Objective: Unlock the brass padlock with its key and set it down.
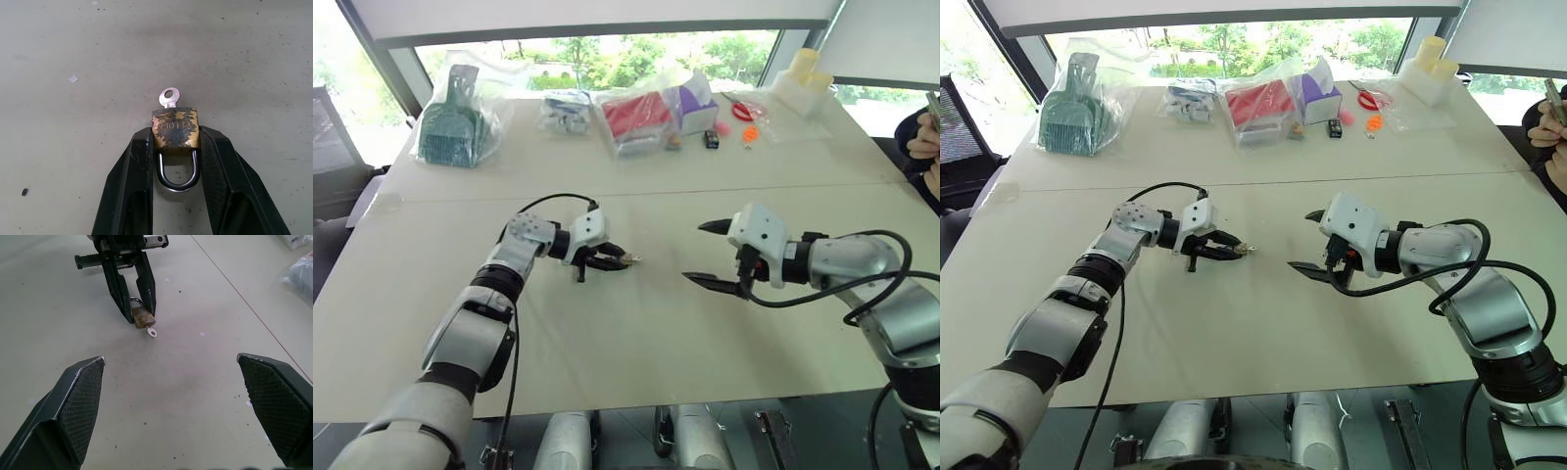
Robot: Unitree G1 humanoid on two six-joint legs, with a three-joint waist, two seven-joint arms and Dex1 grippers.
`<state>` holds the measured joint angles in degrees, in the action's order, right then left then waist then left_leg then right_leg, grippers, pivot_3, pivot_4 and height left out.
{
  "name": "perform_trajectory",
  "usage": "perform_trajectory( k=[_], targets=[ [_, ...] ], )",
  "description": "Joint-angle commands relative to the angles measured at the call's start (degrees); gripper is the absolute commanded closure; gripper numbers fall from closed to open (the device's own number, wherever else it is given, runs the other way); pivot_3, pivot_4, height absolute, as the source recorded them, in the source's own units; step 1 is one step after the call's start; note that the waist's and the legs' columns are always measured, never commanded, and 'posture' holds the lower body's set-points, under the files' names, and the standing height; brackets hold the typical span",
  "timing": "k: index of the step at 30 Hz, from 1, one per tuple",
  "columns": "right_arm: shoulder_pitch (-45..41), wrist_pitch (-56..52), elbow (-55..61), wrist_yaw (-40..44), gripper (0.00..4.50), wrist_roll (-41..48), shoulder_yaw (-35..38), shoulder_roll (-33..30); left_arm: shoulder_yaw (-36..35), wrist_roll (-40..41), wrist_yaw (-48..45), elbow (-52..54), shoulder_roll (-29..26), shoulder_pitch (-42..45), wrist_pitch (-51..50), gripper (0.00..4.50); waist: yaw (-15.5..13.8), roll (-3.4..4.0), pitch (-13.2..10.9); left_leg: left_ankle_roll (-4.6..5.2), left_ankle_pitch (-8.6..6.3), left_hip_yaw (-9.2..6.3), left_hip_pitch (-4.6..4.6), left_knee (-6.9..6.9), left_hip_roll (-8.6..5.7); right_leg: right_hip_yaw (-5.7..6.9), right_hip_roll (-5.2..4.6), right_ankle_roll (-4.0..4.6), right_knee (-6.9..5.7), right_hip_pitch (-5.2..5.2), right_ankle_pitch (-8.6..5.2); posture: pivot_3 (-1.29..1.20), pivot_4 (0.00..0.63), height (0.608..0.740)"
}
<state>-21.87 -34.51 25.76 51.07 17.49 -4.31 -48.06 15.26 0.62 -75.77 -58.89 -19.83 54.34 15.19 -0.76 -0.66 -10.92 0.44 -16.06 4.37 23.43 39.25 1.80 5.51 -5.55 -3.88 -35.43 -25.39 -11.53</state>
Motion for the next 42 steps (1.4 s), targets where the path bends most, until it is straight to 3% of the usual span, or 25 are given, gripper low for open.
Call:
perform_trajectory(
  k=[1,10,24,28,30,34,42],
  targets=[
    [-1.2,8.0,-1.1,-2.0,0.00,-7.0,-3.6,0.5,-1.7,0.2,-1.3,1.0,-1.4,1.2,-1.5,3.79,0.1,0.00,0.0,0.00,0.00,0.01,0.00,0.00,0.00,0.00,0.00,0.00,-0.01,0.00,0.00,0.00,0.150,0.740],
    [-7.2,28.8,-12.1,-10.0,0.00,-24.5,-12.7,8.3,-6.4,5.6,-7.2,11.6,-4.7,3.4,-10.8,3.79,0.0,0.00,0.0,-0.01,0.01,0.02,0.03,0.00,0.00,0.00,0.04,-0.01,-0.03,-0.04,0.00,0.00,0.150,0.740],
    [-11.6,38.6,-21.1,-10.9,0.00,-30.9,-14.9,15.4,-6.5,9.4,-9.8,29.2,-8.2,-2.5,-21.2,3.79,0.1,0.00,0.0,-0.02,0.02,0.02,0.01,0.00,-0.01,-0.01,0.05,-0.07,-0.03,-0.01,0.03,0.00,0.150,0.740],
    [-11.9,38.7,-21.2,-10.6,1.35,-31.2,-14.7,16.4,-6.4,9.4,-9.5,30.1,-8.1,-2.7,-21.6,3.79,0.1,0.00,0.0,-0.02,0.02,0.02,0.01,0.02,-0.02,-0.01,0.04,-0.07,-0.02,0.00,0.04,0.00,0.150,0.740],
    [-12.1,38.6,-20.9,-10.3,2.53,-31.2,-15.0,16.8,-6.3,9.4,-9.2,30.0,-7.9,-2.6,-21.5,3.79,0.1,0.00,0.0,-0.02,0.02,0.02,0.01,0.02,-0.02,-0.01,0.04,-0.07,-0.02,0.00,0.04,0.00,0.150,0.740],
    [-12.4,38.6,-20.6,-9.9,4.47,-31.6,-15.3,17.6,-6.1,9.4,-8.8,29.6,-7.7,-2.4,-21.1,3.79,0.2,0.00,0.0,-0.02,0.02,0.02,0.01,0.02,-0.01,-0.01,0.05,-0.07,-0.03,0.00,0.04,0.00,0.150,0.740],
    [-12.5,37.9,-19.5,-7.5,4.47,-31.4,-15.7,18.6,-5.6,8.7,-7.8,29.5,-7.7,-2.4,-18.9,3.79,0.1,0.01,0.0,-0.02,0.02,0.02,0.01,0.02,-0.02,-0.01,0.04,-0.07,-0.03,0.00,0.04,0.00,0.150,0.740]
  ],
)
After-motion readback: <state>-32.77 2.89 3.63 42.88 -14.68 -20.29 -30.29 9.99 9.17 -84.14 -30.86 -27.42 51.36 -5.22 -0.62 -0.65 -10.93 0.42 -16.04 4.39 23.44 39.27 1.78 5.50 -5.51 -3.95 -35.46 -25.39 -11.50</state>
